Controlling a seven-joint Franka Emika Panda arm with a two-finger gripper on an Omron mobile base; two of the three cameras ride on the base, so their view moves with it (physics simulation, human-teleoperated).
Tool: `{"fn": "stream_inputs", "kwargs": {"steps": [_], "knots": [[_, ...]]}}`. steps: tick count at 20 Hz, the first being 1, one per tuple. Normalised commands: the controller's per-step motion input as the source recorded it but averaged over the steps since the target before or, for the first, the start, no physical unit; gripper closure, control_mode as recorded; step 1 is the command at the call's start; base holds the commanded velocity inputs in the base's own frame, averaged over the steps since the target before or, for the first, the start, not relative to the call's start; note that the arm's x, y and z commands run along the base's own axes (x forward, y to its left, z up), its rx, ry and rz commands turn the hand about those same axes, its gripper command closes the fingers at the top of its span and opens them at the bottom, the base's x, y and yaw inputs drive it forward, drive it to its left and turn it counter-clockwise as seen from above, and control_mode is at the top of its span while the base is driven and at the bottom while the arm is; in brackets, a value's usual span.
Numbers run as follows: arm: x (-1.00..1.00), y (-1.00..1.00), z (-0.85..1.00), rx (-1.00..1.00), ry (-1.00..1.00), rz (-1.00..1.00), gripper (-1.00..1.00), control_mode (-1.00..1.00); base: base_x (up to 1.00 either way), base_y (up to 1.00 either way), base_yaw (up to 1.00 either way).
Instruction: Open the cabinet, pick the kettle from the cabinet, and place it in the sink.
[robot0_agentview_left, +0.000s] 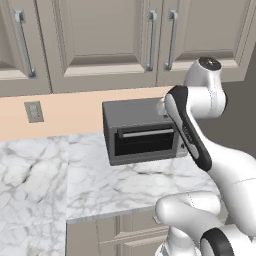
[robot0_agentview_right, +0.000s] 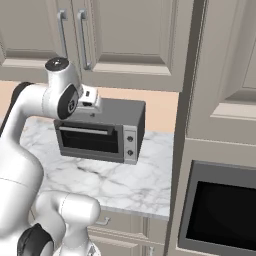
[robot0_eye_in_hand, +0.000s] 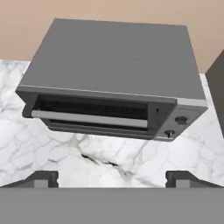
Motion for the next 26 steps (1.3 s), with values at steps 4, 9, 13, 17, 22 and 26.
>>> {"fn": "stream_inputs", "kwargs": {"steps": [4,9,13,17,22,26], "knots": [[-0.04,0.03,0.39,0.0,-0.18,0.0,-1.0,-1.0,0.0,0.0,0.0],[0.0,0.03,0.51,0.0,-0.1,0.0,-1.0,-1.0,0.0,0.0,0.0],[0.0,0.02,0.52,0.0,-0.1,0.0,-1.0,-1.0,0.0,0.0,0.0],[0.0,0.0,0.5,0.0,-0.05,0.0,-1.0,-1.0,0.0,0.0,0.0],[0.0,0.0,0.45,0.0,-0.07,0.0,-1.0,-1.0,0.0,0.0,0.0],[0.04,-0.01,0.36,0.0,-0.06,0.0,-1.0,-1.0,0.0,0.0,0.0]]}}
